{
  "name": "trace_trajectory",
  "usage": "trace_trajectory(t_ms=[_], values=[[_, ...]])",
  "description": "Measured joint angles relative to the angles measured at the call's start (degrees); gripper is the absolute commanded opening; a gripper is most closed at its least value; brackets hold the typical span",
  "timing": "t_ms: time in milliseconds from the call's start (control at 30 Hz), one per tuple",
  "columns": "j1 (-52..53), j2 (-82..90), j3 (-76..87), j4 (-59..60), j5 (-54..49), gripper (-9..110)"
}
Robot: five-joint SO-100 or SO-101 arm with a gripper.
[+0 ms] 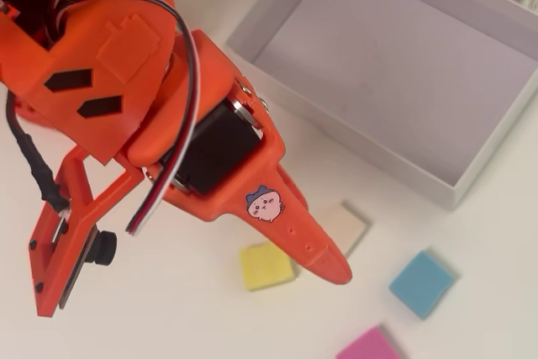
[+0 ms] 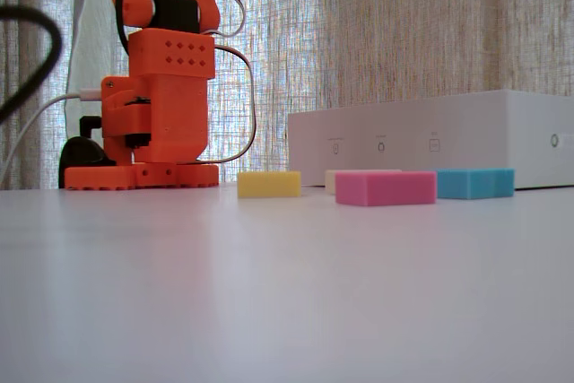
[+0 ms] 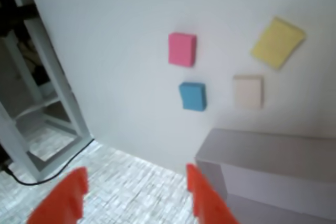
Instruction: Grasp the yellow cuboid and put it in the bin.
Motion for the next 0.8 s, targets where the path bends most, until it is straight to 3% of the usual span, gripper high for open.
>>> trace_trajectory(t_ms=[367, 800], values=[[1.85, -2.55, 17.23, -7.12, 0.53, 23], [5.71, -14.68, 21.71, -17.84, 3.52, 23]])
